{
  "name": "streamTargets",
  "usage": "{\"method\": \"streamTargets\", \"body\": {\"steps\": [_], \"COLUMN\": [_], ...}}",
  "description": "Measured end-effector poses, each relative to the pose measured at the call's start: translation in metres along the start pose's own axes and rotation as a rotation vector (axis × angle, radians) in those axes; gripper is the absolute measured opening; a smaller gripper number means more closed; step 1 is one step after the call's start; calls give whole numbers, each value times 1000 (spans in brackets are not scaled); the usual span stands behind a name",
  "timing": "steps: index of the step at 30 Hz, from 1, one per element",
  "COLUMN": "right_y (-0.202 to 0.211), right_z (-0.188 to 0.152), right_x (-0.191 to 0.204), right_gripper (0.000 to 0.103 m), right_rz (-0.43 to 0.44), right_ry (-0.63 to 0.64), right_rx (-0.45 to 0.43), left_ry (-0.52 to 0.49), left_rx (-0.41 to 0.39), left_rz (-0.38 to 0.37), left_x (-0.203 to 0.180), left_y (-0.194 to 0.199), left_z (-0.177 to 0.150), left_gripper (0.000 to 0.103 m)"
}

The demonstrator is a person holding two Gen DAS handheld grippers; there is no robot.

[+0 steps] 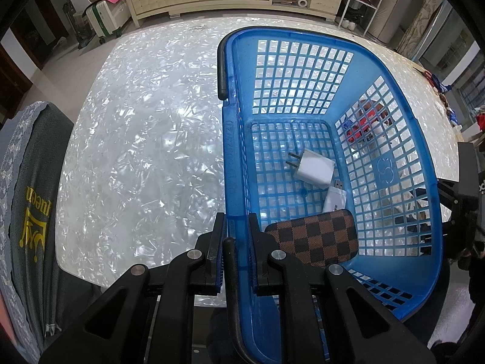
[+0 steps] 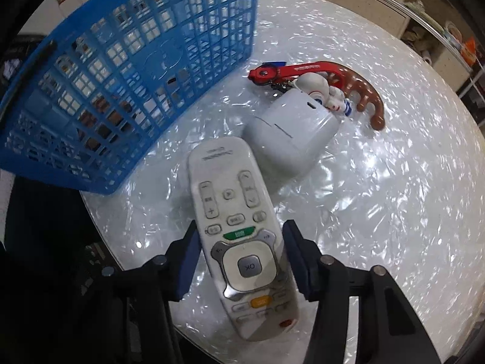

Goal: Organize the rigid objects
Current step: 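Close the right gripper on the white TV remote, then carry the remote with the right gripper over the basket and release it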

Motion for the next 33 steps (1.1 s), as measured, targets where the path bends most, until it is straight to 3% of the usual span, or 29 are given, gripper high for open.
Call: {"method": "streamTargets", "body": {"steps": [20,33], "right_y": [45,113], "right_z": [-4,13], "right_x": [-34,-53], "right_gripper": [47,47], "right_rz": [-62,-90], "right_ry": [-113,-166], "right_rx": [-61,-131], "left_ry": [0,0], "left_rx": [0,-2], "left_rz": [1,-1], "left_x": [2,2], "left_y": [0,0], "left_z": [0,0], "left_gripper": [14,14]}}
Point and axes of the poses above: each gripper's, at about its wrist camera, not at the fingertips, and y roughly against the way its jaws point, x to its left, z to its top, the point moved 7 cm from there along -y, roughly the way its jaws point, and after that the axes turned 4 degrees about -z, right-handed, at the moved point
